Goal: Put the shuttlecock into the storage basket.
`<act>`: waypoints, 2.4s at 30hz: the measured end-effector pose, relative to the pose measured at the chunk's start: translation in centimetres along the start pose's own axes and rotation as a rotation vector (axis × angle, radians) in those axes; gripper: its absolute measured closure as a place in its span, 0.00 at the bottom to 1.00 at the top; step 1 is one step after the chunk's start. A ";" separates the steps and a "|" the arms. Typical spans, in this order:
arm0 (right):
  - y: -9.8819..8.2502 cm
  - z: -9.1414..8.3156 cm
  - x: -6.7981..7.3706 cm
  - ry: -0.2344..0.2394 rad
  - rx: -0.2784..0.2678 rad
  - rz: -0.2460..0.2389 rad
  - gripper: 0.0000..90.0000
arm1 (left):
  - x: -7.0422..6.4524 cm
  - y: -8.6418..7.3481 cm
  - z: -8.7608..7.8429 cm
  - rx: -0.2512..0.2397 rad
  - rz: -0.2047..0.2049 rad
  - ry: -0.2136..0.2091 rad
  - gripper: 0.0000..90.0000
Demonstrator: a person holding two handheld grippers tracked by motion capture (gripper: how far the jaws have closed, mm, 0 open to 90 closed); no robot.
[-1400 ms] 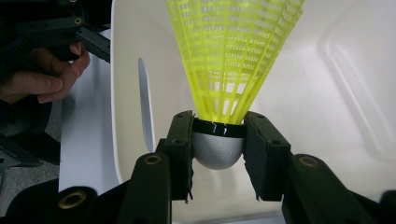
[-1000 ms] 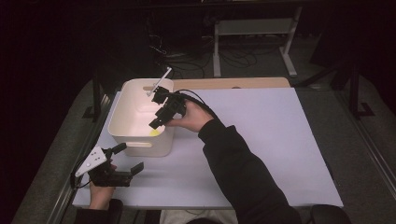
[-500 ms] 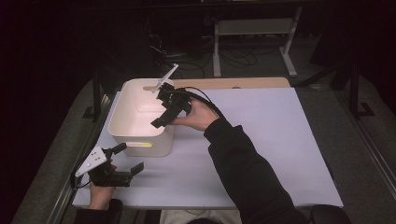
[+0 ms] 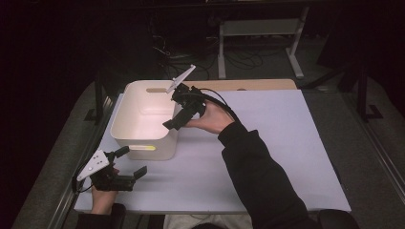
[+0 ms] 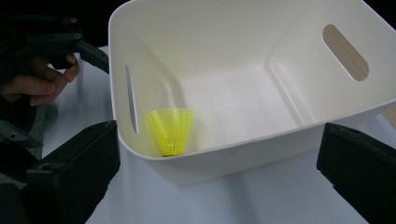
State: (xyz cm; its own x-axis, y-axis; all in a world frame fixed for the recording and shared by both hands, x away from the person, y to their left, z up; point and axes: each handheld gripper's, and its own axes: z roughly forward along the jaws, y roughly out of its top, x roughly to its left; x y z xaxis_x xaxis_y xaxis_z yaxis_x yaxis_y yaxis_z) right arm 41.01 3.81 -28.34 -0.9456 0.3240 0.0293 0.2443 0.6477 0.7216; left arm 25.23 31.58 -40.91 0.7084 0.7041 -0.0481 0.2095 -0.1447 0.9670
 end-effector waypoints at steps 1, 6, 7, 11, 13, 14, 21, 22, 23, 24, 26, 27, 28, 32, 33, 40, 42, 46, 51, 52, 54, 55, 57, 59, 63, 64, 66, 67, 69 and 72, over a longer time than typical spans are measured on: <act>-0.1 -0.1 0.0 -0.002 -0.003 -0.001 0.00 | 0.0 0.0 0.0 0.001 0.000 0.000 0.00; -0.8 -0.5 -0.1 -0.014 -0.022 -0.001 0.00 | 0.0 0.0 0.0 0.001 -0.002 -0.001 0.00; -0.9 -0.7 0.0 -0.015 -0.025 0.003 0.00 | 0.0 0.0 0.0 0.000 -0.003 -0.001 0.00; -1.4 -1.1 -0.1 -0.024 -0.036 0.006 0.00 | 0.0 0.0 0.0 0.000 -0.003 0.000 0.00; -1.6 -1.4 0.0 -0.030 -0.041 0.006 0.00 | 0.0 0.0 0.0 0.001 -0.003 0.000 0.00; -1.8 -1.5 -0.1 -0.030 -0.047 0.005 0.00 | 0.0 0.0 0.0 0.001 -0.003 0.000 0.00; -2.6 -2.2 -0.3 -0.039 -0.063 0.013 0.00 | 0.0 0.0 0.0 0.000 -0.003 0.001 0.00; -2.7 -2.3 -0.3 -0.040 -0.067 0.014 0.00 | 0.0 0.0 0.0 0.000 -0.003 0.002 0.00; -2.8 -2.4 -0.4 -0.042 -0.068 0.014 0.00 | 0.0 0.0 0.0 -0.001 -0.004 0.002 0.00; -2.9 -2.4 -0.4 -0.044 -0.071 0.014 0.00 | 0.0 0.0 0.0 -0.002 -0.005 0.002 0.00; -3.2 -2.6 -0.5 -0.047 -0.075 0.017 0.00 | 0.0 0.0 0.0 -0.001 -0.005 0.001 0.00; -3.3 -2.7 -0.5 -0.050 -0.076 0.018 0.00 | 0.0 0.0 0.0 -0.001 -0.005 0.001 0.00; -3.4 -2.7 -0.5 -0.054 -0.076 0.017 0.00 | 0.0 0.0 0.0 -0.002 -0.005 0.001 0.00; -4.0 -3.0 -0.6 -0.067 -0.080 0.018 0.00 | 0.0 0.0 0.0 -0.001 -0.004 0.001 0.00; -4.1 -3.0 -0.6 -0.063 -0.084 0.018 0.00 | 0.0 0.0 0.0 0.000 -0.003 0.001 0.00; -5.2 -3.2 -0.8 -0.065 -0.083 0.031 0.00 | 0.0 0.0 0.0 0.000 -0.003 0.002 0.00; -5.4 -3.4 -0.8 -0.066 -0.089 0.034 0.00 | 0.0 0.0 0.0 0.000 -0.004 0.002 0.00; -5.9 -3.8 -0.9 -0.070 -0.099 0.039 0.00 | 0.0 0.0 0.0 0.000 -0.003 0.002 0.00; -6.6 -4.2 -1.0 -0.071 -0.109 0.048 0.00 | 0.0 0.0 0.0 0.000 -0.003 0.001 0.00; -6.8 -4.3 -1.1 -0.071 -0.111 0.049 0.00 | 0.0 0.0 0.0 0.000 -0.002 0.001 0.00; -7.1 -4.4 -1.1 -0.073 -0.111 0.053 0.00 | 0.0 0.0 0.0 -0.001 -0.003 0.001 0.00; -7.3 -4.5 -1.2 -0.073 -0.113 0.054 0.00 | 0.0 0.0 0.0 -0.001 -0.003 0.002 0.00; -7.6 -4.7 -1.3 -0.076 -0.119 0.056 0.00 | 0.0 0.0 0.0 -0.002 -0.003 0.002 0.00; -7.8 -4.9 -1.3 -0.078 -0.123 0.060 0.00 | 0.0 0.0 0.0 -0.001 -0.002 0.002 0.00; -8.4 -5.1 -1.3 -0.081 -0.127 0.066 0.00 | 0.0 0.0 0.0 0.000 -0.002 0.002 0.00; -8.6 -5.1 -1.3 -0.083 -0.127 0.066 0.00 | 0.0 0.0 0.0 -0.002 -0.002 0.002 0.00; -8.9 -5.3 -1.3 -0.085 -0.127 0.067 0.00 | 0.0 0.0 0.0 -0.001 -0.002 0.002 0.00; -9.1 -5.3 -1.3 -0.084 -0.130 0.071 0.00 | 0.0 0.0 0.0 -0.001 -0.002 0.002 0.00; -9.4 -5.4 -1.3 -0.079 -0.134 0.077 0.00 | 0.0 0.0 0.0 -0.001 -0.002 0.002 0.00; -10.0 -5.6 -1.4 -0.082 -0.135 0.082 0.00 | 0.0 0.0 0.0 0.000 -0.003 0.002 0.00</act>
State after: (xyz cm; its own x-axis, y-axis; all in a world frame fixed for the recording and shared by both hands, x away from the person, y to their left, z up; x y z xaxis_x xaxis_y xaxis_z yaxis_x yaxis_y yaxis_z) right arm 38.66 -6.96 -31.74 -0.9017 0.4306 0.0390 0.2834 0.5204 0.8055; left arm 25.22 31.54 -40.92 0.7063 0.7062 -0.0502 0.2116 -0.1429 0.9669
